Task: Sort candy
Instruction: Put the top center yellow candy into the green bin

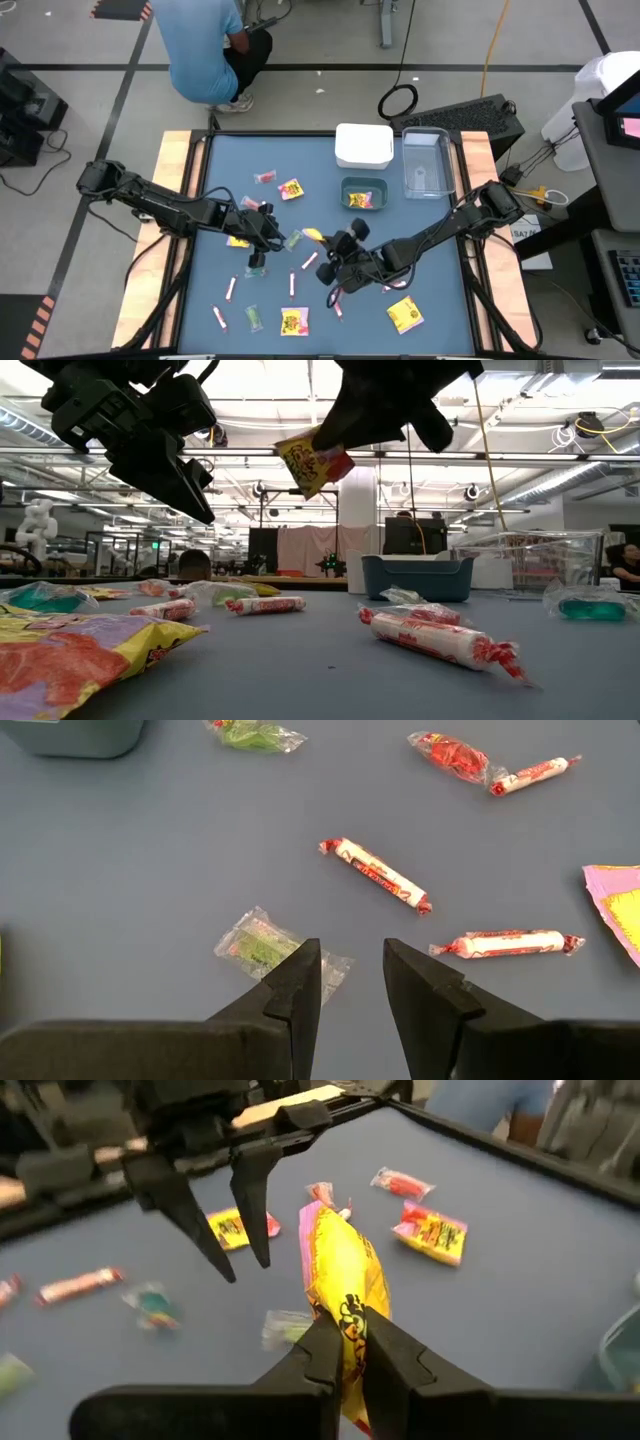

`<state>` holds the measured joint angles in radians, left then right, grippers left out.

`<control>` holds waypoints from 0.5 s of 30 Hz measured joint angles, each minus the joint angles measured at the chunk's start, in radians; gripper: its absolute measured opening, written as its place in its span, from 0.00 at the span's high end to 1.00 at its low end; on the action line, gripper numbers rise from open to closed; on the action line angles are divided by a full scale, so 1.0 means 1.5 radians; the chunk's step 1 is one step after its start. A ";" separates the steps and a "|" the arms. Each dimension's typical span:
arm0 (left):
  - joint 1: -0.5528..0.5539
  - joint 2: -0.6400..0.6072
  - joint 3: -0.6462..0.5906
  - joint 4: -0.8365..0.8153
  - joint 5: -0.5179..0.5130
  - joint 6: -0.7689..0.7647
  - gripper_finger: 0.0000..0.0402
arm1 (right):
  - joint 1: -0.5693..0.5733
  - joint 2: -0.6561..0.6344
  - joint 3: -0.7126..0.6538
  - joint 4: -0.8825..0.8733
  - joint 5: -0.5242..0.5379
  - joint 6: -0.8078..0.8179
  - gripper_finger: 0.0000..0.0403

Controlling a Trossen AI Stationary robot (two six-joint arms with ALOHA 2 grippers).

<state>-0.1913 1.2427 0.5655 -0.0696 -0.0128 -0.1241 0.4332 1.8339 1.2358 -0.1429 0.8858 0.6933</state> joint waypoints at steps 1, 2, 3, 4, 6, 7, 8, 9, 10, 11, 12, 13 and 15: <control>0.000 0.000 0.000 0.000 0.000 0.000 0.71 | 0.000 0.000 0.000 0.000 0.000 -0.031 0.94; 0.000 0.000 0.000 0.000 0.000 0.000 0.71 | 0.000 0.000 0.000 0.000 0.000 -0.061 0.94; 0.000 0.000 0.000 0.000 0.000 0.000 0.71 | 0.000 0.000 0.000 0.000 0.000 -0.087 0.94; -0.001 0.000 0.000 0.000 0.000 0.000 0.71 | 0.000 0.000 0.000 0.000 -0.001 -0.111 0.94; -0.001 0.000 0.000 0.000 0.000 0.000 0.71 | 0.000 0.000 0.000 -0.001 -0.008 -0.157 0.94; -0.001 0.000 0.000 0.000 0.000 0.000 0.71 | 0.000 0.000 0.000 -0.001 -0.018 -0.181 0.94; -0.001 0.000 0.000 0.000 0.000 0.000 0.71 | 0.000 0.000 0.000 -0.002 -0.030 -0.207 0.94; -0.001 0.000 0.000 0.000 0.000 0.000 0.71 | 0.000 0.000 0.000 -0.004 -0.043 -0.236 0.94; -0.001 0.000 0.000 0.000 0.000 0.000 0.71 | 0.000 0.000 0.000 -0.005 -0.055 -0.261 0.94; -0.001 0.000 0.000 0.000 0.000 0.000 0.71 | 0.000 0.000 0.000 -0.005 -0.067 -0.284 0.94; -0.001 0.000 0.000 0.000 0.000 0.000 0.71 | 0.000 0.000 0.000 -0.005 -0.079 -0.308 0.94; -0.001 0.000 0.000 0.000 0.000 0.000 0.71 | 0.000 0.000 0.000 -0.007 -0.088 -0.332 0.94; 0.000 0.000 0.000 0.000 0.000 0.000 0.71 | 0.001 0.000 0.000 -0.012 -0.092 -0.383 0.94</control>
<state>-0.1918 1.2428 0.5655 -0.0696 -0.0128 -0.1238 0.4346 1.8339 1.2358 -0.1603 0.7483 0.1188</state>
